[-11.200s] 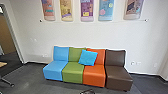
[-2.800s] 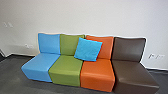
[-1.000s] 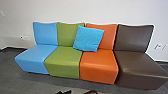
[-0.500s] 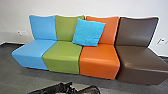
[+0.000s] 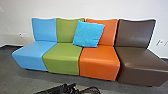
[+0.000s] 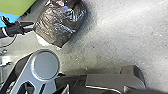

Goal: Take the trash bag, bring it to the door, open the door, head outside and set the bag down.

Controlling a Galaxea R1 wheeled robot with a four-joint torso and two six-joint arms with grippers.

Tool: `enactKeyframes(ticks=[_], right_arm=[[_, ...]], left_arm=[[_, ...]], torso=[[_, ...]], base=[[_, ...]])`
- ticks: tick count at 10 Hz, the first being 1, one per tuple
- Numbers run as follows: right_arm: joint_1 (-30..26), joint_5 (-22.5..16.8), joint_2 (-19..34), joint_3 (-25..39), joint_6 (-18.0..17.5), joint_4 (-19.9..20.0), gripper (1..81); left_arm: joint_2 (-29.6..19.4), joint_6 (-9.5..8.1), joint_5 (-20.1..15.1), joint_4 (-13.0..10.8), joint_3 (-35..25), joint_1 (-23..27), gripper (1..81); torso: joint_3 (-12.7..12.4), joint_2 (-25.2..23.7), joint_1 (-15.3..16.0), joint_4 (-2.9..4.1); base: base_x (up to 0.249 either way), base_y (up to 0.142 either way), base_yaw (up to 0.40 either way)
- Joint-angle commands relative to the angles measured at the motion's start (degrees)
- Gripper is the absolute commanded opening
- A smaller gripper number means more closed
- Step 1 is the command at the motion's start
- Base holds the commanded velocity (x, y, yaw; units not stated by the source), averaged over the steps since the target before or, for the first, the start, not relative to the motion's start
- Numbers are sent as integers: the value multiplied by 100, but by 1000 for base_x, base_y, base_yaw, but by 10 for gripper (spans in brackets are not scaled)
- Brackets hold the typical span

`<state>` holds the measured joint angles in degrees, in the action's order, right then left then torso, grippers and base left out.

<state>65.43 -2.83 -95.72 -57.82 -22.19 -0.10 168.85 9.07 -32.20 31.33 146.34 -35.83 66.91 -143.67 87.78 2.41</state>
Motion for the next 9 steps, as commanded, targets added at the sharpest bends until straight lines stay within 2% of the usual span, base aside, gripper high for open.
enactKeyframes(ticks=[1,2,3,4,5,6,9], right_arm=[[-305,-262,349,184,-5,63,811],[-298,-254,349,184,-5,71,811],[-323,-262,340,184,-5,71,811],[-332,-262,340,184,-5,80,811],[-323,-262,340,202,-5,71,811],[-315,-262,340,202,-5,71,811],[-297,-262,331,237,-5,62,811]], left_arm=[[53,7,-366,84,106,748,811],[52,7,-366,93,132,748,811],[53,7,-358,93,150,748,811],[53,16,-331,93,150,731,811],[44,16,-305,101,150,686,811],[53,16,-226,101,203,573,811],[193,25,423,101,421,116,811]], torso=[[192,-544,352,0],[463,-759,481,0],[600,-920,580,0],[409,-500,307,0],[348,-669,409,0],[459,-800,461,0],[523,-867,496,0]], base=[[0,0,0],[0,0,0],[0,0,0],[0,0,0],[0,0,0],[0,0,0],[0,0,0]])
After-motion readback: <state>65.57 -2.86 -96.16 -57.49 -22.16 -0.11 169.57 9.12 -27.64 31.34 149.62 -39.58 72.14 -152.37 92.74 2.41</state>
